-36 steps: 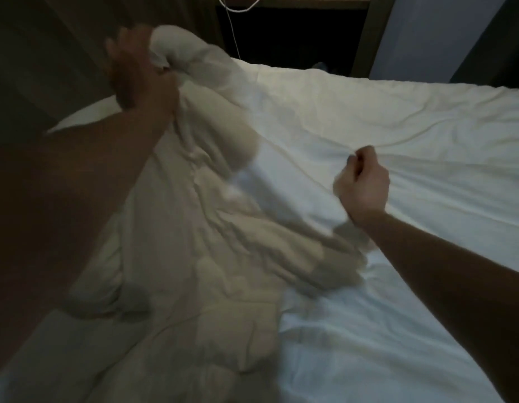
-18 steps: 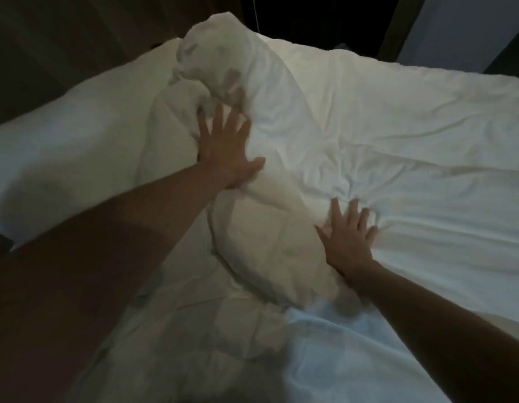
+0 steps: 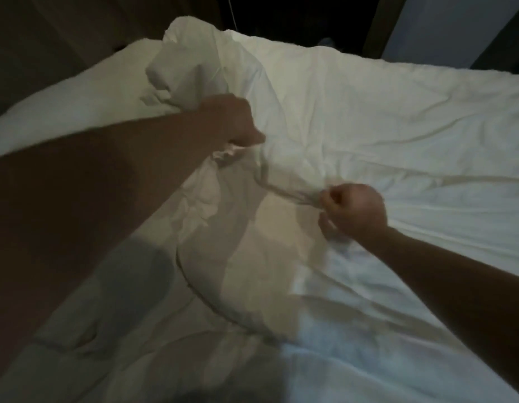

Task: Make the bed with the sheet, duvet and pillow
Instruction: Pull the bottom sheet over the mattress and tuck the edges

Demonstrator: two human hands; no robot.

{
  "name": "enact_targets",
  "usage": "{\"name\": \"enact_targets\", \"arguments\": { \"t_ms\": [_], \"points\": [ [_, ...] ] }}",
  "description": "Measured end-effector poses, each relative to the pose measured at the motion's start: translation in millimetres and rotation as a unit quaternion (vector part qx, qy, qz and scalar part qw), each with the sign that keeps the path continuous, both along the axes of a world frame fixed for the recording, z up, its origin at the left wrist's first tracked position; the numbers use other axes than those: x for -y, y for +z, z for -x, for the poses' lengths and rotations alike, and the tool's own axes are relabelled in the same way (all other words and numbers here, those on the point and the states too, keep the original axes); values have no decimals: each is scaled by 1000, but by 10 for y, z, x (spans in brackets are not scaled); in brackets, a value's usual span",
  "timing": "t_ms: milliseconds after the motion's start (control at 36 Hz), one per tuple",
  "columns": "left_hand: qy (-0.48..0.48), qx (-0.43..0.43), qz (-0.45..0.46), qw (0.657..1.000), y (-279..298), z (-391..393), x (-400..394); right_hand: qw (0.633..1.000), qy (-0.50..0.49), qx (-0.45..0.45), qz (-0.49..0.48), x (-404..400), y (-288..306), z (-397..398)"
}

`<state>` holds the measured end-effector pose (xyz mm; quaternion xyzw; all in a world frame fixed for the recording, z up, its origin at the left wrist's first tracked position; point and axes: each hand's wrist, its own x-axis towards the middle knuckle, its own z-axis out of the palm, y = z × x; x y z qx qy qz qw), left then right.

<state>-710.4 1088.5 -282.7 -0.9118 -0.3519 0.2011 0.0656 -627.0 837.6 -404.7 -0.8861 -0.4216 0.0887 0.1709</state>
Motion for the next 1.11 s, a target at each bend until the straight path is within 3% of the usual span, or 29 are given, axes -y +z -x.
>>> {"name": "enact_targets", "arguments": {
  "t_ms": [56, 111, 194, 250, 333, 389, 472, 583, 639, 722, 778, 833, 861, 917, 972, 1056, 1111],
  "points": [
    [-29, 109, -60, 992, 117, -246, -101, 989, -2, 67, -129, -67, 80, -354],
    [-79, 165, -94, 979, 133, -461, -247, 991, -65, 49, -105, -120, -72, -638],
    [-114, 158, -107, 975, 77, -804, -491, 986, -153, -30, 60, -154, -532, -730],
    [-90, 142, -76, 983, -122, -1027, -653, 985, -145, 15, 90, -115, -835, -708],
    [69, 99, 17, 993, -637, -1090, -851, 987, -145, 62, 33, -124, -1076, -750],
    [158, 76, 87, 981, -1029, -976, -939, 986, -151, 65, -1, -172, -1168, -808],
    [129, 109, 75, 983, -1520, -970, -976, 986, -145, 72, -51, -188, -1248, -858],
    [75, 172, 21, 982, -1657, -1243, -1007, 982, -152, 81, -70, -219, -1261, -972],
    [68, 272, -8, 960, -1538, -1345, -1034, 980, -161, 82, -79, -244, -1240, -991],
    [36, 451, -61, 890, -1229, -1541, -1059, 979, -167, 70, -97, -265, -1246, -990],
    [10, 504, -54, 862, -1099, -1672, -1006, 977, -168, 65, -110, -256, -1267, -998],
    [9, 487, -34, 873, -1176, -1728, -943, 976, -169, 69, -115, -236, -1284, -1017],
    [21, 446, -31, 894, -1315, -1705, -924, 976, -169, 69, -117, -228, -1287, -1020],
    [73, 300, -25, 951, -1681, -1610, -886, 975, -171, 73, -123, -203, -1301, -1026],
    [111, 208, -26, 971, -1892, -1534, -875, 974, -169, 79, -130, -204, -1322, -1015],
    [145, 150, 24, 978, -1567, -1508, -840, 973, -162, 78, -144, -234, -1329, -985],
    [112, 104, 33, 988, -1171, -1457, -738, 970, -161, 78, -162, -235, -1316, -985]
  ]
}}
